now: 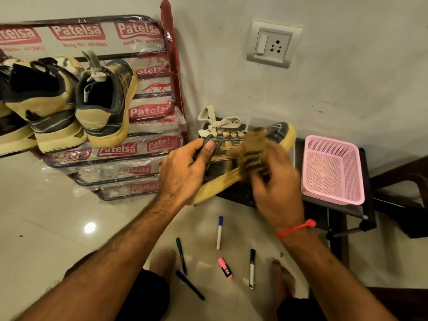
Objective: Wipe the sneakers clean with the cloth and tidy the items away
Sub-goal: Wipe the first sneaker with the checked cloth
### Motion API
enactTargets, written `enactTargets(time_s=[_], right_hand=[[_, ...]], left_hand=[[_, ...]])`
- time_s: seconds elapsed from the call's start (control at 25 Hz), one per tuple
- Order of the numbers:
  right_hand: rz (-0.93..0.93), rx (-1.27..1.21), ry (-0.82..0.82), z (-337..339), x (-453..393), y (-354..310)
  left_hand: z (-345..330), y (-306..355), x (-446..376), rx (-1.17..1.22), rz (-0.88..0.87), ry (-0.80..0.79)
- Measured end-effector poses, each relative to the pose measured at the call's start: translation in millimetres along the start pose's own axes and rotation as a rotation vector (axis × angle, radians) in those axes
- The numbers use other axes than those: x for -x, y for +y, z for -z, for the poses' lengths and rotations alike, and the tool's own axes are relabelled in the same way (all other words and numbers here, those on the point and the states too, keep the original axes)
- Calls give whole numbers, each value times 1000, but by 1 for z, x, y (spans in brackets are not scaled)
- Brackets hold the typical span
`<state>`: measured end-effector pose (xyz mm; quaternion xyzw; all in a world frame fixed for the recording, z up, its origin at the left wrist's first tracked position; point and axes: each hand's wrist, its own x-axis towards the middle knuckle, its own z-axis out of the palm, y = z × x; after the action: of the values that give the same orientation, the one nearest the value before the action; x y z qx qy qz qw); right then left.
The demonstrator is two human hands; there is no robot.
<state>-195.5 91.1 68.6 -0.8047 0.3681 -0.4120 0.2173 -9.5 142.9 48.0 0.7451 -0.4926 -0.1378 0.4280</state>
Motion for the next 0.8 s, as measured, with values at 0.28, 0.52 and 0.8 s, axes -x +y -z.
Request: enactTargets(time_s=[0.28,0.52,0.8], right_hand=[[337,409,-153,-8,9,19],[82,177,-101,4,-4,20],[148,184,-101,12,-10,29]], left_hand=[[0,19,2,494,245,-203],[-8,14,6,459,38,-236],[-6,6,4,447,-6,-211]])
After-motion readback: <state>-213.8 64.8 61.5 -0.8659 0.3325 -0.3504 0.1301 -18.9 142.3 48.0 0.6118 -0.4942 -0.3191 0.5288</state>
